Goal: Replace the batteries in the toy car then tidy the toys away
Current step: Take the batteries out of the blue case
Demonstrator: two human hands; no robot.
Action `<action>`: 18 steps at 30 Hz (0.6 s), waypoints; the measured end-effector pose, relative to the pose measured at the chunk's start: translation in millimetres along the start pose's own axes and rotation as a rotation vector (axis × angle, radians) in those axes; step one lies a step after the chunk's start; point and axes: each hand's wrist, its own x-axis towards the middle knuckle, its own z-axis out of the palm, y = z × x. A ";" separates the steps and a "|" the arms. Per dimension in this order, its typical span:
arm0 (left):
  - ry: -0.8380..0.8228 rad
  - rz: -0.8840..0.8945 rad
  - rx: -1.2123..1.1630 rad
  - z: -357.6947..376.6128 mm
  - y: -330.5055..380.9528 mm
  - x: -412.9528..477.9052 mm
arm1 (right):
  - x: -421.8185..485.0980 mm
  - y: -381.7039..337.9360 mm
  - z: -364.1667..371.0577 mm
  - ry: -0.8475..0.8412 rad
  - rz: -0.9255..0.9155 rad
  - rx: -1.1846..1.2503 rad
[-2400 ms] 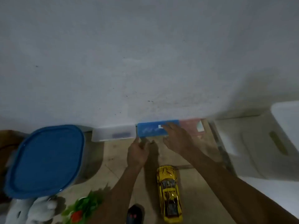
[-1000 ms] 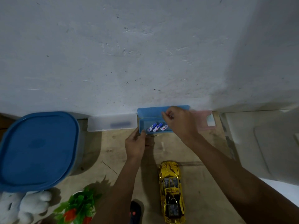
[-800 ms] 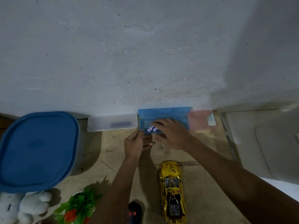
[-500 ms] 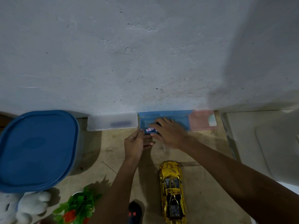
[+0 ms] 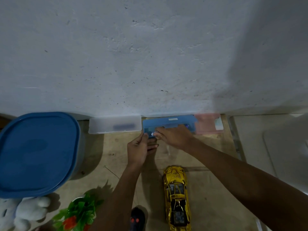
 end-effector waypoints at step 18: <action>0.025 -0.003 -0.019 1.4 2.4 -1.0 | -20.2 46.6 -12.1 0.101 -0.017 -0.088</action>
